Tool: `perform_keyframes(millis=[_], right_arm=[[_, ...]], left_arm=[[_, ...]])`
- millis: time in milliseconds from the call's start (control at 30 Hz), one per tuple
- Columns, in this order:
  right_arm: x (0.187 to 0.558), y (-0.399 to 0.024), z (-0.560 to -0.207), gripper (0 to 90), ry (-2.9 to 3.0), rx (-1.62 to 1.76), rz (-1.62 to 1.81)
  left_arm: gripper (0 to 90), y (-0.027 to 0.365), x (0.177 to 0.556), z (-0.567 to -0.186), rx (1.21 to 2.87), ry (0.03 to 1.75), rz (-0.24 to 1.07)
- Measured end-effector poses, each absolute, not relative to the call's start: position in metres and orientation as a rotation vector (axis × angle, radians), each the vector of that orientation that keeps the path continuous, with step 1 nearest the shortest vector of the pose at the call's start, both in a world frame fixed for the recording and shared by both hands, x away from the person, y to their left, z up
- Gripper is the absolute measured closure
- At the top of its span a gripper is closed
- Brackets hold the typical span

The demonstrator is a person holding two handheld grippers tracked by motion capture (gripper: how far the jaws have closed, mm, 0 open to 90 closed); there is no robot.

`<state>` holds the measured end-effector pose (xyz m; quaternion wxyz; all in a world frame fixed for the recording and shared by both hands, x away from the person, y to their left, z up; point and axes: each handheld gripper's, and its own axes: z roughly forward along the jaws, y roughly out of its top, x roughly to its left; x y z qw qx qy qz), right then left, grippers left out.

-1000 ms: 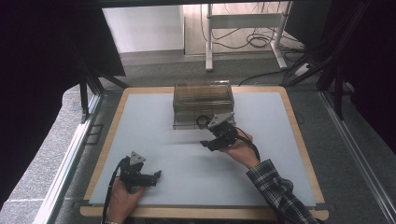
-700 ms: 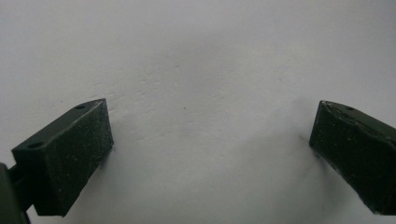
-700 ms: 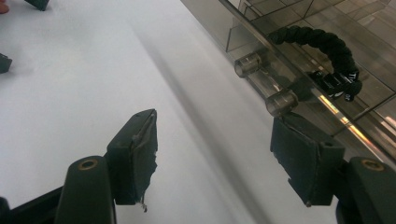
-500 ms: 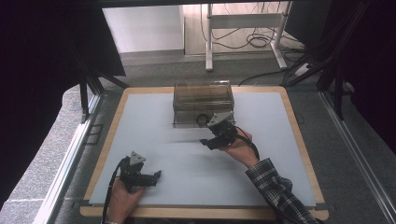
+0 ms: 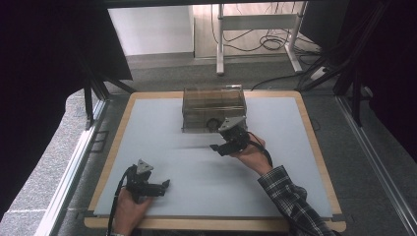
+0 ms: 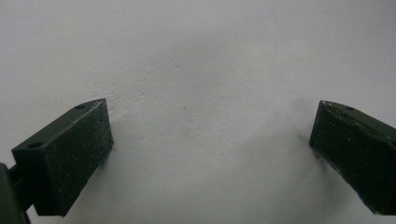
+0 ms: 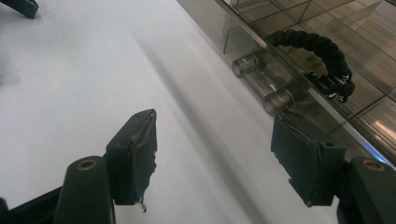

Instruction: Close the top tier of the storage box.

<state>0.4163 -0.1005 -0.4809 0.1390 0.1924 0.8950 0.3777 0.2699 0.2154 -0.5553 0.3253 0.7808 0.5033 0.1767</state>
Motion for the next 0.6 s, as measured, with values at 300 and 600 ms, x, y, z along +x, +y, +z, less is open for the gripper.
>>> perform_keyframes(millis=[300, 600], right_arm=[[0.4192, -0.0995, -0.4807, 31.0, 2.582, 0.561, 1.094], [0.4235, -0.1001, -0.4806, 30.9, 2.576, 0.569, 1.099]], left_arm=[[0.0, 0.2154, 0.2700, -0.5553, 2.047, 1.319, 0.463], [0.0, 0.2154, 0.2700, -0.5553, 2.047, 1.320, 0.463]])
